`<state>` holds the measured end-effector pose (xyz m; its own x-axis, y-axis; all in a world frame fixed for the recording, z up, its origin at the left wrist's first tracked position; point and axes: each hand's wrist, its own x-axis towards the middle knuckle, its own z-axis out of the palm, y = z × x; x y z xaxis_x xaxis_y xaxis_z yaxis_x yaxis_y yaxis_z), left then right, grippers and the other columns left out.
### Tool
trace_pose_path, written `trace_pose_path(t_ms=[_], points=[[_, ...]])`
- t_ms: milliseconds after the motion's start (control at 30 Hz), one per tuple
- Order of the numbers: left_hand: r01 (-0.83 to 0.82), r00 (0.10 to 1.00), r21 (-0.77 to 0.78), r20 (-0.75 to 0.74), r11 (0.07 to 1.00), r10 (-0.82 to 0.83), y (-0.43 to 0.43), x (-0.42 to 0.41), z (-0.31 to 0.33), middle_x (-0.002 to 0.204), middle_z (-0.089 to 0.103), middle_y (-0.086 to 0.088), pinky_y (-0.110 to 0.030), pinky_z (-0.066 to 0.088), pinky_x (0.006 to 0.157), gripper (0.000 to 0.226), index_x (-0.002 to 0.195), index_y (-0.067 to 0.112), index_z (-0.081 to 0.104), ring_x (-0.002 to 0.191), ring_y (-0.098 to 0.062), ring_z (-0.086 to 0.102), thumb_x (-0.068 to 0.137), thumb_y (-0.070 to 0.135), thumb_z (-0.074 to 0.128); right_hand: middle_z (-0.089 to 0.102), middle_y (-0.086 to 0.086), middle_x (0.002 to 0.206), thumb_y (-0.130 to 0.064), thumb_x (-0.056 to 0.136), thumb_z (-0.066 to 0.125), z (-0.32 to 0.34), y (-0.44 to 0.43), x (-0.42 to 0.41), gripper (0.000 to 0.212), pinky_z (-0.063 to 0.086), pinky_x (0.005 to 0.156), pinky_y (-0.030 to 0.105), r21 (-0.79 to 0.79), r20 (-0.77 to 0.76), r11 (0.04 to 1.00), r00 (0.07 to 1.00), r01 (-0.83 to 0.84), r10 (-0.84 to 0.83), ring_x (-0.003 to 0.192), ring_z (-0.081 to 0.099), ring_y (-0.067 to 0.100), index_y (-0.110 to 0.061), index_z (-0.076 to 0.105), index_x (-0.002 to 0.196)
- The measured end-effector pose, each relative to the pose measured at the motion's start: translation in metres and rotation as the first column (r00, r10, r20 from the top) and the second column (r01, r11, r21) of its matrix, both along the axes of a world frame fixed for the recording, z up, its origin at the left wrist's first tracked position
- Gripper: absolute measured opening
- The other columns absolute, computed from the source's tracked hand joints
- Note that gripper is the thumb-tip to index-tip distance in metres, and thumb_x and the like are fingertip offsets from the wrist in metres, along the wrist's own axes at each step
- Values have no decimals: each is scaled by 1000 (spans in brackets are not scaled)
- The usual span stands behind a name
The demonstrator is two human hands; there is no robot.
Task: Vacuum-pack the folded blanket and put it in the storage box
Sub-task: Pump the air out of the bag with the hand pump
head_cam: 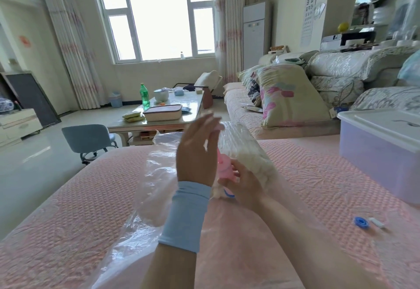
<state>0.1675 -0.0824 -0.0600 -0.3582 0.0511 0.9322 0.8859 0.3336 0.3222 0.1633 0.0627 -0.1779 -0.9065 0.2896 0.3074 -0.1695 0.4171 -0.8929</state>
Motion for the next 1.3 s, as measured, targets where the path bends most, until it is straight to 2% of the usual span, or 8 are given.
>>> trace_pose_path(t_ms=[133, 300, 467, 667, 833, 933, 1167, 1300], points=[[262, 879, -285, 464, 922, -106, 7, -12, -44, 139, 52, 4, -12, 36, 102, 36, 127, 26, 63, 122, -11, 52, 94, 12, 60, 73, -16, 97, -50, 64, 67, 4, 3, 5, 45, 57, 77, 26, -38, -13, 999, 999, -32, 32, 87, 68, 1, -47, 61, 109], [459, 680, -129, 688, 879, -254, 16, -18, -47, 133, 48, 12, -30, 45, 102, 66, 132, 53, 45, 122, -12, 50, 85, 13, 67, 74, -18, 96, -40, 73, 72, 11, 6, 15, 42, 49, 71, 11, -79, -49, 996, 998, -37, 33, 89, 70, -1, -50, 64, 112], [612, 467, 82, 765, 787, -443, 23, -13, -49, 125, 49, 7, -21, 52, 87, 87, 140, 52, 27, 107, -10, 59, 80, 1, 63, 68, 17, 116, -13, 80, 57, 29, 14, 27, 51, 52, 88, 36, -273, -105, 950, 986, -154, 130, 108, 65, 26, -5, 56, 130], [333, 772, -176, 615, 926, -161, 36, -13, -59, 116, 63, -7, -41, 54, 84, 98, 145, 54, -5, 96, -27, 65, 89, 12, 64, 55, -6, 117, -28, 81, 62, 63, 19, 54, 54, 46, 76, 19, 301, -283, 942, 957, 148, -60, 95, 57, 9, -30, 55, 135], [408, 595, 28, 750, 913, -289, 48, -19, -72, 101, 71, 6, -33, 53, 86, 80, 134, 53, 37, 94, -18, 68, 68, 32, 75, 61, -4, 104, -36, 91, 67, 68, 18, 61, 23, 51, 71, 32, 596, -320, 726, 931, 344, -179, 87, 62, 18, -22, 69, 110], [384, 664, -52, 709, 922, -237, 55, -18, -74, 86, 68, 24, -6, 45, 70, 38, 95, 48, 63, 82, 4, 62, 58, 45, 70, 58, 1, 99, -29, 97, 59, 78, 20, 67, 17, 48, 73, 35, 644, -297, 685, 937, 340, -185, 89, 62, 25, -18, 70, 104], [423, 649, -57, 716, 904, -259, 56, -27, -76, 98, 70, 18, 2, 37, 73, 46, 101, 38, 68, 90, 7, 60, 63, 19, 86, 56, -3, 103, -3, 93, 45, 147, 34, 86, 26, 41, 84, 27, 385, -812, 681, 579, 623, -70, 95, 53, 21, -15, 60, 110], [434, 630, -63, 734, 899, -253, 57, -29, -77, 98, 70, 14, 0, 41, 63, 49, 98, 44, 67, 84, 11, 59, 63, 17, 86, 60, 4, 114, -2, 91, 40, 106, 31, 76, 39, 42, 93, 26, 490, -651, 707, 753, 510, -92, 104, 53, 24, -11, 64, 120]])
